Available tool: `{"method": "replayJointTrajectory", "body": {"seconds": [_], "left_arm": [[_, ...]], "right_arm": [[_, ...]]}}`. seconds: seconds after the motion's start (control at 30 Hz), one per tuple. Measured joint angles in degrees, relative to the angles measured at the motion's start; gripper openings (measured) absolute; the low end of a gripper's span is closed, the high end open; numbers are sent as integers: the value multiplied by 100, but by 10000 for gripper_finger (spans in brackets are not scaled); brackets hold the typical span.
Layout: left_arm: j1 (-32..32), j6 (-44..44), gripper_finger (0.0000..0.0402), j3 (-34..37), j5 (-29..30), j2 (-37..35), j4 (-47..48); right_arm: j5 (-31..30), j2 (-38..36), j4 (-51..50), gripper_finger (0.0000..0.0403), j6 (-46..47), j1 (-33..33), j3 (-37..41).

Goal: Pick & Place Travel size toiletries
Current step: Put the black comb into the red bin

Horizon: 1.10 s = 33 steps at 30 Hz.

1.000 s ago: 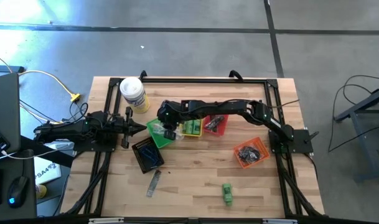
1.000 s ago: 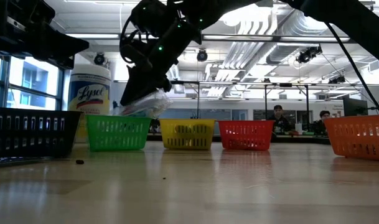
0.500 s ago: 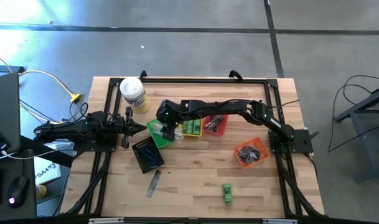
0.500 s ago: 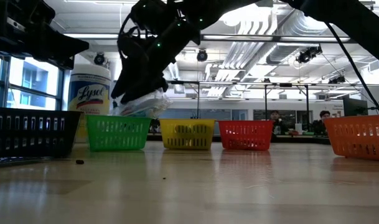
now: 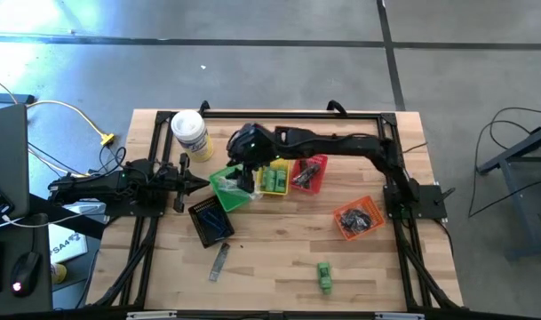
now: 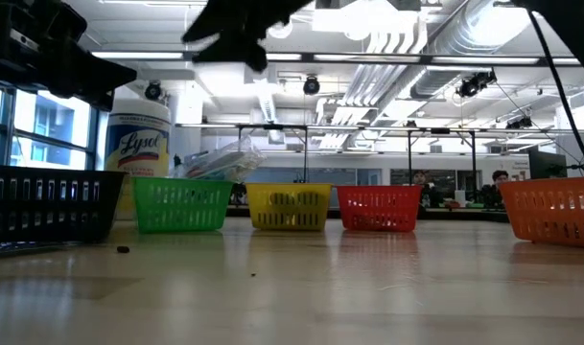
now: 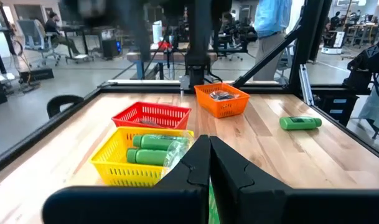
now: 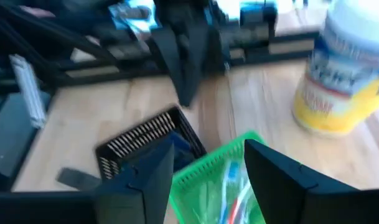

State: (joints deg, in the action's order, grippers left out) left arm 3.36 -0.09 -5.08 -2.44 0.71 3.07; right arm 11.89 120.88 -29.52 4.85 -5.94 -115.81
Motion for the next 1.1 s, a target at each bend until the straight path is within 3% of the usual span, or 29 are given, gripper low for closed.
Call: {"method": "replayJointTrajectory", "body": {"seconds": [0.23, 0.57, 0.87, 1.1], "left_arm": [[0, -146, 0, 0, -4, 0, 17], [0, -171, 0, 4, 4, 0, 173], [0, -320, 0, 4, 9, 0, 182], [0, -323, 0, 4, 20, 0, 177]], "right_arm": [[230, -462, 158, 136, -423, 387, 0], [819, -1344, 594, 11, -879, 724, 4], [786, -2459, 804, 2, -792, 689, 169], [240, -3752, 1695, 2, -647, 823, 1608]]}}
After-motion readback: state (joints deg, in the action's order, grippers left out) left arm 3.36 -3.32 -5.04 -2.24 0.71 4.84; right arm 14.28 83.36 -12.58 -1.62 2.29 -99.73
